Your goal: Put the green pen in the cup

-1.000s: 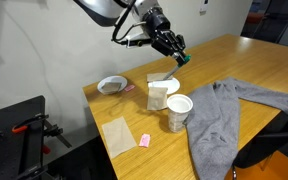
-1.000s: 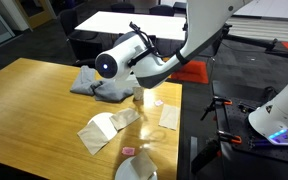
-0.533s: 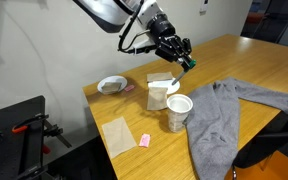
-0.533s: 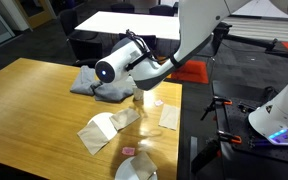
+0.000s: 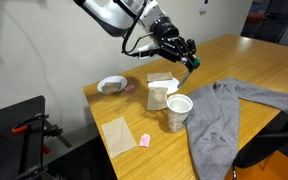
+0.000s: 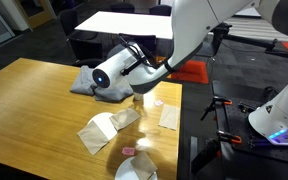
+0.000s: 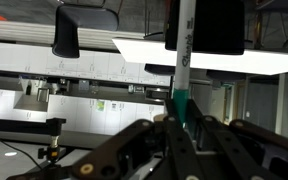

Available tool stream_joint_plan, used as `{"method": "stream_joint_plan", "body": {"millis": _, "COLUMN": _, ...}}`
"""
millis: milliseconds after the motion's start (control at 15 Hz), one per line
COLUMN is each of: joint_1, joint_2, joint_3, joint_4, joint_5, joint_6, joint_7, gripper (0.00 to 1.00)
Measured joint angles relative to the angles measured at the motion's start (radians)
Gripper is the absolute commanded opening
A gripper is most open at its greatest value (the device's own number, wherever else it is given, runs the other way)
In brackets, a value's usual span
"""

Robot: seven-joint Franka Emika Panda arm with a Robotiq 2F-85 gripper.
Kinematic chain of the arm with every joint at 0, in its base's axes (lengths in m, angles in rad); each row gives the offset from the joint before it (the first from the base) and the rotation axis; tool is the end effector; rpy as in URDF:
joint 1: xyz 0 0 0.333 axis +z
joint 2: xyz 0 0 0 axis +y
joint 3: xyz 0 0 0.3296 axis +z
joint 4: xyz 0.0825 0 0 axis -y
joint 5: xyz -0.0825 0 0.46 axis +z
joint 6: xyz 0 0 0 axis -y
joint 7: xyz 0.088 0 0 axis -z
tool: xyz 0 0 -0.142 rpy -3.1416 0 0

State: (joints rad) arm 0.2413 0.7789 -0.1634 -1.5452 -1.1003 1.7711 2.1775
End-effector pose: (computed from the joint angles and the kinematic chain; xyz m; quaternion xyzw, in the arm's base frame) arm 0.7398 -0.0380 0.1551 0.6029 -0.5619 0.3680 0.4306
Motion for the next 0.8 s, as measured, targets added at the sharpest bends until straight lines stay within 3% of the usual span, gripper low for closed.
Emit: {"method": "stream_joint_plan", "body": {"millis": 800, "joint_1": -0.01, "joint_2": 0.152, "joint_3": 0.016, "joint_4": 0.114, "joint_5": -0.059, "joint_6": -0.064, "joint_7": 0.012, "gripper": 0.04}}
